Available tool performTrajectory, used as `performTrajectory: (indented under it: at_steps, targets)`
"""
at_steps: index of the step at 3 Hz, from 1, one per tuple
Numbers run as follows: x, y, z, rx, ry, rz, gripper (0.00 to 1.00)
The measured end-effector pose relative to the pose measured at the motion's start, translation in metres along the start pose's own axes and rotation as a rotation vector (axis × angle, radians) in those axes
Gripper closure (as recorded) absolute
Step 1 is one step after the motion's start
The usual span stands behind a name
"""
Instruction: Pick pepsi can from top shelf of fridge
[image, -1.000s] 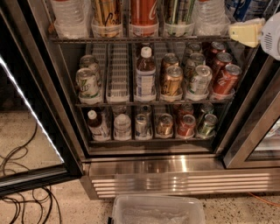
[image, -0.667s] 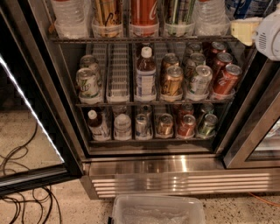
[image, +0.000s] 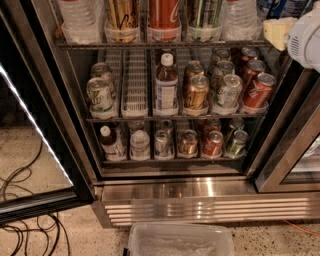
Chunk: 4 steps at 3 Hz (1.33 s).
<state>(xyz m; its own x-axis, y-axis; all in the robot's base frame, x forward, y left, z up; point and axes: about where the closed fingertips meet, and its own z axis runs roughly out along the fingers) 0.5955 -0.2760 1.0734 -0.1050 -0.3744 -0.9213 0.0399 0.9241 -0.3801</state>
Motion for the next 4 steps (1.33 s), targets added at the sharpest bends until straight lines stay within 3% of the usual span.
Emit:
performTrajectory:
  at_steps: [2, 4]
  targets:
    - [0.002, -0.020, -0.007, 0.092, -0.009, 0.002, 0.31]
    - [0.015, -0.017, 0.013, 0.075, -0.018, 0.014, 0.31]
